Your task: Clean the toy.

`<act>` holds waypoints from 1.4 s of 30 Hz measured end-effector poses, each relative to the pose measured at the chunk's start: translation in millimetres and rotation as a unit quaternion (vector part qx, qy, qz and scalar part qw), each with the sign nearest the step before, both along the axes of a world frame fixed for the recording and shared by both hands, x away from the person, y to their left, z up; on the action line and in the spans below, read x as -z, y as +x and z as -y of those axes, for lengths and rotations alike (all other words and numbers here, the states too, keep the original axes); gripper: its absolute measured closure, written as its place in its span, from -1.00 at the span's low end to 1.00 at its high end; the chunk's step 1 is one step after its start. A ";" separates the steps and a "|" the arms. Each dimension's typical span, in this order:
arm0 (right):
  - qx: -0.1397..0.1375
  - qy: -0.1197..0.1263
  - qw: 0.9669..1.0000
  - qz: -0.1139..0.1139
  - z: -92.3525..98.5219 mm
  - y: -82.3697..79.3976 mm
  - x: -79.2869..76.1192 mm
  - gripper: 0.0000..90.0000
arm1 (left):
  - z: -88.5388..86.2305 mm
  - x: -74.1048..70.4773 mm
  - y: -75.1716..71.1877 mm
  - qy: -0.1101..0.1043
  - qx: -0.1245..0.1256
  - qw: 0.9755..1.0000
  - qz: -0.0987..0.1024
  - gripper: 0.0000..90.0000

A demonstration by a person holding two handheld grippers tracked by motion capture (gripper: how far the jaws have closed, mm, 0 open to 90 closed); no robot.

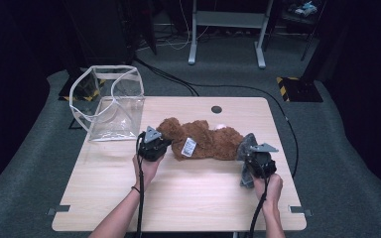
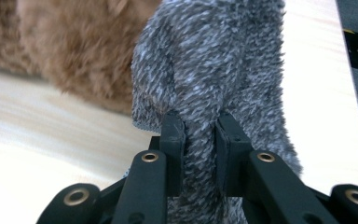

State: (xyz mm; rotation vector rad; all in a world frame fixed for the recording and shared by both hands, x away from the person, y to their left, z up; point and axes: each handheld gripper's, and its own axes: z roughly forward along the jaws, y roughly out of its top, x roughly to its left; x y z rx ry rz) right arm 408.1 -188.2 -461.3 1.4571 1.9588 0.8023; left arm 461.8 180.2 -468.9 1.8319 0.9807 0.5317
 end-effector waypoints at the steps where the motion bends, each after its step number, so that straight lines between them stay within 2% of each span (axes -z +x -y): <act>1: -0.003 0.001 1.000 -0.001 2.2 0.6 -4.0 0.68 | 0.4 0.2 0.1 -0.001 -0.001 1.000 0.001 0.97; 6: -0.028 0.017 0.998 0.047 -10.5 7.6 -35.8 0.68 | 1.0 0.2 0.3 0.000 0.000 1.000 0.003 0.97; 8: -0.033 0.013 0.998 0.051 -19.0 14.4 -42.7 0.68 | 1.0 0.1 0.4 0.000 -0.001 1.000 0.002 0.97; 11: -0.028 -0.005 0.999 0.034 -25.6 29.1 -36.3 0.68 | 0.5 0.1 0.7 0.002 0.002 1.000 -0.002 0.97; 16: 0.002 0.010 1.000 -0.016 -16.9 45.8 -0.8 0.68 | 1.2 1.4 1.4 0.001 0.002 1.000 -0.001 0.97; 20: 0.004 0.023 0.998 -0.055 -10.5 51.7 18.6 0.68 | 1.6 2.2 1.4 -0.001 0.001 1.000 -0.002 0.97; 22: 0.003 0.020 0.998 -0.052 -8.3 51.5 14.1 0.68 | 1.7 2.2 1.3 -0.001 0.000 1.000 -0.002 0.97; 24: 0.006 0.025 0.999 -0.035 -7.0 48.9 3.0 0.68 | 1.7 2.2 1.2 -0.002 0.000 1.000 -0.002 0.97; 25: 0.005 0.027 0.999 -0.018 -5.3 47.9 -4.2 0.68 | 1.6 2.1 1.2 0.000 0.001 1.000 -0.001 0.97; 28: -0.004 0.033 0.999 0.013 -4.2 48.8 -26.3 0.68 | 1.6 1.8 1.1 0.001 0.001 1.000 -0.001 0.97; 29: -0.006 0.035 0.999 0.012 -4.8 51.2 -29.0 0.68 | 1.7 1.8 1.1 0.001 0.001 1.000 -0.001 0.97; 30: -0.010 0.034 0.999 0.011 -5.5 55.9 -30.2 0.68 | 1.6 1.9 1.2 0.000 0.001 1.000 -0.001 0.97; 32: -0.006 0.034 0.999 -0.006 -7.9 66.7 -24.8 0.68 | 1.9 1.8 1.0 0.001 0.001 1.000 -0.002 0.97; 35: 0.007 0.036 0.998 -0.043 -6.1 80.1 -5.9 0.69 | 2.2 1.9 1.0 0.000 0.001 1.000 -0.001 0.97; 39: 0.010 0.031 0.996 -0.087 -0.7 83.8 15.3 0.68 | 1.1 1.5 0.6 0.000 0.002 1.000 -0.001 0.97; 40: 0.008 0.028 0.996 -0.080 0.7 82.7 15.3 0.68 | 0.8 1.3 0.4 -0.001 0.001 1.000 0.000 0.97; 42: 0.011 0.030 0.997 -0.067 0.0 75.2 5.2 0.68 | 0.3 1.5 0.2 -0.002 0.001 1.000 0.001 0.97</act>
